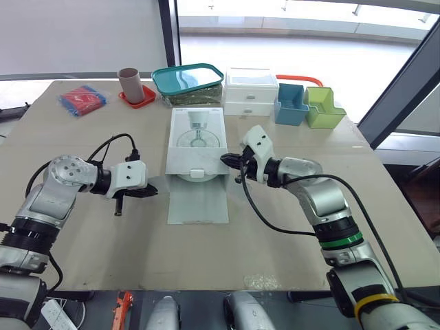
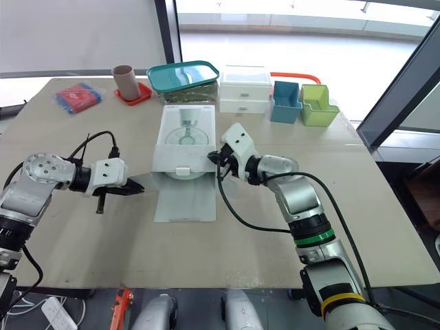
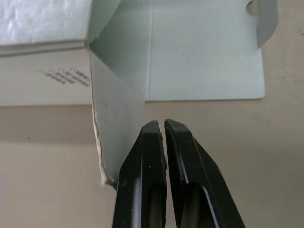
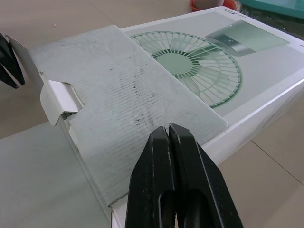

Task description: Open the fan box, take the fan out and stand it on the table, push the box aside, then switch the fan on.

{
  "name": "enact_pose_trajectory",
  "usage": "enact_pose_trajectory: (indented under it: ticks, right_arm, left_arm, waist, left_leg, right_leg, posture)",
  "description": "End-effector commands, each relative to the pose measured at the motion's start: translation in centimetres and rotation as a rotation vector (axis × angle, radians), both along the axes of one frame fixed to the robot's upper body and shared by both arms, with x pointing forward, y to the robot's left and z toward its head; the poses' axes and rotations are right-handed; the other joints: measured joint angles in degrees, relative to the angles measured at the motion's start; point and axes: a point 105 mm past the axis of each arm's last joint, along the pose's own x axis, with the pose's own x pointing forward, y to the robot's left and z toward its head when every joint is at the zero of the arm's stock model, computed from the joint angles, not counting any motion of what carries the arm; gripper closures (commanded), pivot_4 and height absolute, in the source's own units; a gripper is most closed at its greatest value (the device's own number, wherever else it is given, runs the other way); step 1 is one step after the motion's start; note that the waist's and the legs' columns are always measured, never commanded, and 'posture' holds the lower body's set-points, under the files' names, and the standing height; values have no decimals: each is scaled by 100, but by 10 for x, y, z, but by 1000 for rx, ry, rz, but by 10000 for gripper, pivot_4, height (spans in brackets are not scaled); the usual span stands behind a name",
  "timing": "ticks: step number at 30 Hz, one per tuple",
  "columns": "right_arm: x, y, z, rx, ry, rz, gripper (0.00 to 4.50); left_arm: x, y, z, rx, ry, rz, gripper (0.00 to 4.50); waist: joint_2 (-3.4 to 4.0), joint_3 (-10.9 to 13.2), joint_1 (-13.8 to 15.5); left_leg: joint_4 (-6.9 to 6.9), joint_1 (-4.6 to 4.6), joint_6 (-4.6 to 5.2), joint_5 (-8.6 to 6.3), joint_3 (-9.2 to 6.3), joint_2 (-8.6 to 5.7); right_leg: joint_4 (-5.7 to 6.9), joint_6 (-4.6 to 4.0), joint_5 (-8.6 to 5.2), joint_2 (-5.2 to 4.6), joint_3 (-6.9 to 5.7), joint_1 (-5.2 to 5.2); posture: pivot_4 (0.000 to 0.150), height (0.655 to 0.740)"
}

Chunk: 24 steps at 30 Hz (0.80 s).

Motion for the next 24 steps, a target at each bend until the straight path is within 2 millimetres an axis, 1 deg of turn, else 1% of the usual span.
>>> enact_pose_trajectory:
  ticks: [1, 5, 10, 13, 19, 21, 24]
  right_arm:
    - [0, -1, -10, -25, 27, -6, 44569]
    - [-5, 1, -9, -26, 15, 25, 44569]
    - [-6, 2, -10, -24, 18, 25, 44569]
    - [-6, 0, -11, -30, 25, 18, 44569]
    - [-7, -1, -11, -36, 28, 20, 44569]
    - [-6, 0, -11, -35, 27, 21, 44569]
    - [-6, 1, -11, -34, 27, 21, 44569]
  left_arm:
    - [6, 8, 9, 51, -63, 3, 42300]
    - [14, -4, 16, -68, -89, 20, 42300]
    - [22, -9, 16, -98, -134, 37, 42300]
    - [26, -17, 20, -172, -152, 46, 42300]
    - [31, -12, 16, -106, -191, 56, 42300]
    - [34, -13, 20, -152, -201, 77, 42300]
    - [39, -13, 21, -168, -230, 101, 42300]
  waist:
    - [0, 0, 0]
    - [0, 0, 6]
    - [0, 0, 6]
    - [0, 0, 4]
    - [0, 0, 24]
    - [0, 0, 24]
    - [0, 0, 25]
  left_leg:
    - [0, 0, 0, 0, 0, -1]
    - [0, 0, 0, 0, 0, -1]
    - [1, -2, 0, 0, -1, -2]
    - [0, 0, 3, -2, -3, -1]
    - [2, -1, 3, -2, -4, -4]
    - [2, -1, 3, -2, -3, -4]
    - [2, -1, 3, -2, -3, -4]
  right_leg:
    - [0, 0, 0, -1, 0, 0]
    - [0, 0, 0, -1, 0, 1]
    - [0, 1, -1, -3, -1, 0]
    - [5, 0, -1, -2, -3, 0]
    - [4, 0, -1, -4, -5, 1]
    - [5, 1, -1, -5, -4, 1]
    - [5, 0, -1, -5, -5, 1]
  posture:
    - [1500, 7400]
    - [1500, 7400]
    - [1500, 7400]
    - [1500, 7400]
    - [1500, 7400]
    - [1500, 7400]
    - [1500, 7400]
